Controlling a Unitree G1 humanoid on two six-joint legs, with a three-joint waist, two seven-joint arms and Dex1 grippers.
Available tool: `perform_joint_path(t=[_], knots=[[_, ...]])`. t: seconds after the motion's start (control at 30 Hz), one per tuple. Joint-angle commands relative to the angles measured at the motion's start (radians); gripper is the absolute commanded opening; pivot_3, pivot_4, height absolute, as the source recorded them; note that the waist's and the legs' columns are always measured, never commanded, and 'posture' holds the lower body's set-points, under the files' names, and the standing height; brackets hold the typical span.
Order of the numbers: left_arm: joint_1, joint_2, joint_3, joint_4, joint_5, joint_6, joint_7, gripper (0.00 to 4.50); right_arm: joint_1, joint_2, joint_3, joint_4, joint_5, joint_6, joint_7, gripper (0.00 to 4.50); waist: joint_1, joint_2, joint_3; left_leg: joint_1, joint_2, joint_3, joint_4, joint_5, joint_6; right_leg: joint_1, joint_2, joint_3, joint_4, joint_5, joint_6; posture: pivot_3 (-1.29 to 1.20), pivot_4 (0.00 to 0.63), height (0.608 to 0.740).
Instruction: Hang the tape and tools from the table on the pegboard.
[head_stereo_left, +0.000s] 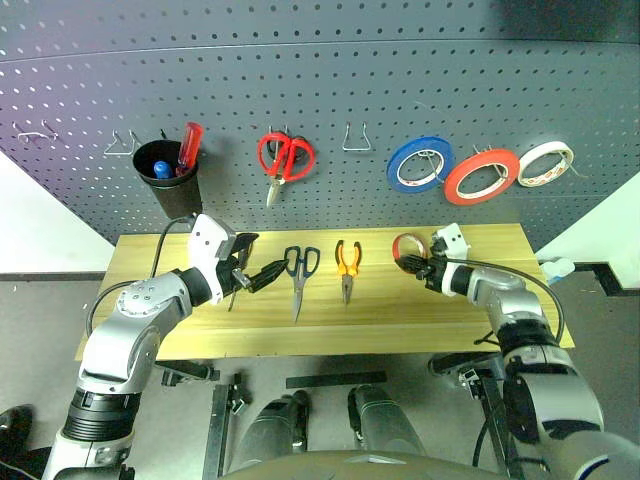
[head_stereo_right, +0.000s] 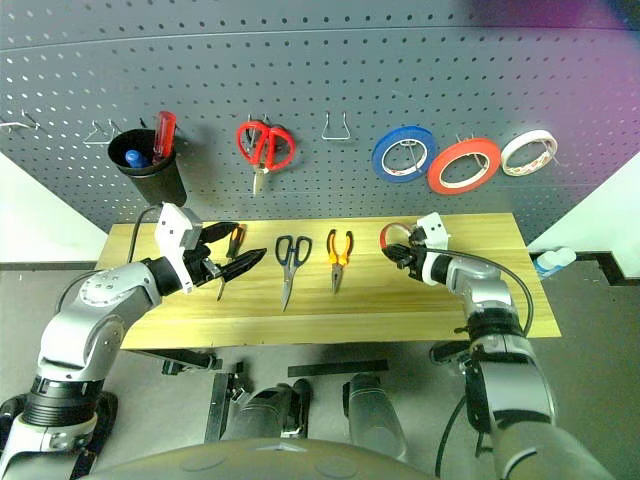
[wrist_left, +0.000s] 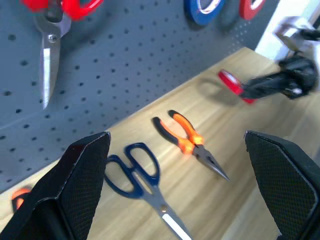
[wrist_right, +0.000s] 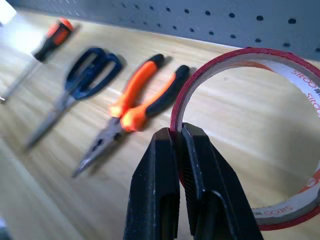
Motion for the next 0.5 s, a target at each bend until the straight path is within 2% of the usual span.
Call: perform_joint_path(t=[0.03, 0.23, 0.37, 0.5], knots=[[-0.032, 0.005, 0.01, 0.016, 0.005, -0.04, -0.021, 4.5, 0.06, 0.002, -0.025, -0.124, 0.06, 0.029, 0.002, 0.01, -0.002, 0.0, -0.001, -0.002, 0.0, 0.0, 0.001, 0.0, 0.0, -0.002, 0.0, 0.0, 0.0, 0.0, 0.0, -0.24, 0.14, 0.74], [-0.076, 0.004, 0.003, 0.057, -0.009, -0.046, -0.063, 4.5, 0.157, 0.03, -0.131, -0.323, 0.198, 0.029, -0.047, 0.01, -0.01, 0.003, -0.008, -0.005, 0.0, 0.001, 0.003, 0.002, -0.003, -0.004, 0.001, 0.0, 0.001, 0.004, 0.001, -0.27, 0.118, 0.74], [-0.065, 0.01, 0.016, 0.035, -0.066, -0.001, -0.109, 4.5, 0.211, 0.041, -0.189, -0.387, 0.23, 0.0, -0.131, 0.01, -0.011, 0.004, -0.021, -0.005, 0.0, 0.0, 0.003, 0.002, -0.003, -0.004, 0.001, 0.0, 0.001, 0.004, 0.001, -0.3, 0.106, 0.74], [-0.047, 0.032, 0.016, 0.014, -0.096, 0.025, -0.154, 4.5, 0.231, 0.052, -0.247, -0.387, 0.277, -0.055, -0.152, 0.01, -0.022, 0.006, -0.027, -0.005, 0.0, 0.001, 0.004, 0.002, -0.003, -0.004, 0.001, 0.0, 0.001, 0.004, 0.001, -0.32, 0.1, 0.74]])
